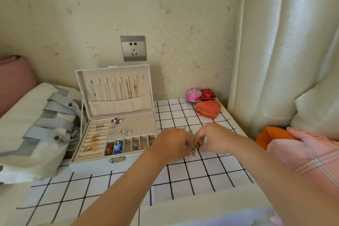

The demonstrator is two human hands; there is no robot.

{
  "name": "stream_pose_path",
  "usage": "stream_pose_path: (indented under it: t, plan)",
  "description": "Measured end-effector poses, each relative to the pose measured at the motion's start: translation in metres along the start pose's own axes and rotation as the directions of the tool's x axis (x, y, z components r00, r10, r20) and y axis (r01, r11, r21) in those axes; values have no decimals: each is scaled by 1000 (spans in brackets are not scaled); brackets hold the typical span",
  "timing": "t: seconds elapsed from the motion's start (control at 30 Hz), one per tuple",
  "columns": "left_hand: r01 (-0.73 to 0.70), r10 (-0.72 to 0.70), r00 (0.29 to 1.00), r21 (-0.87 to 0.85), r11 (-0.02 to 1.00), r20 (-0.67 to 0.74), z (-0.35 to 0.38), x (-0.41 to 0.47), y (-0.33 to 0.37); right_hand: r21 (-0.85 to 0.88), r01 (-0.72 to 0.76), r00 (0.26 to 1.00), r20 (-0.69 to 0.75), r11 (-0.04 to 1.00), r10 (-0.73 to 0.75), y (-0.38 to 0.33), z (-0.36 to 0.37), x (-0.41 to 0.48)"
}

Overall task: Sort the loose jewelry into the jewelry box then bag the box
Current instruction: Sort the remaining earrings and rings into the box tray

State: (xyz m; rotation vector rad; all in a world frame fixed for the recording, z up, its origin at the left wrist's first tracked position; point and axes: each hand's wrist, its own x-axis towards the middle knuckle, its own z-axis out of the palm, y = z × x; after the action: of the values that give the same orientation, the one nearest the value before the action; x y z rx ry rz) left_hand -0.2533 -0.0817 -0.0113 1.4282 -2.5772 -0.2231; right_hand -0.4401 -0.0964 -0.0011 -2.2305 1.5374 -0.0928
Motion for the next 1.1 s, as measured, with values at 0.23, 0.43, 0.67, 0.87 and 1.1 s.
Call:
stream_pose_path:
  t: [0.23,0.43,0.67,0.87,1.1]
  plan:
    - [39,-43,998,120,992,35,10,4,-2,-48,5,999,-37,999,-7,1,8,-2]
    - [74,-80,995,104,992,57,9,6,-4,-4,-58,997,-53,998,58,3,6,-2]
    - [105,-123,984,-140,985,-132,0,13,-4,370,-46,954,-259,928,150,9,-7,2]
    - [50,-152,964,-408,912,-220,-15,24,11,662,58,928,-313,747,205,4,-17,4]
    - [108,-239,934,-427,898,-265,-16,35,2,814,10,927,-225,580,300,8,-15,11]
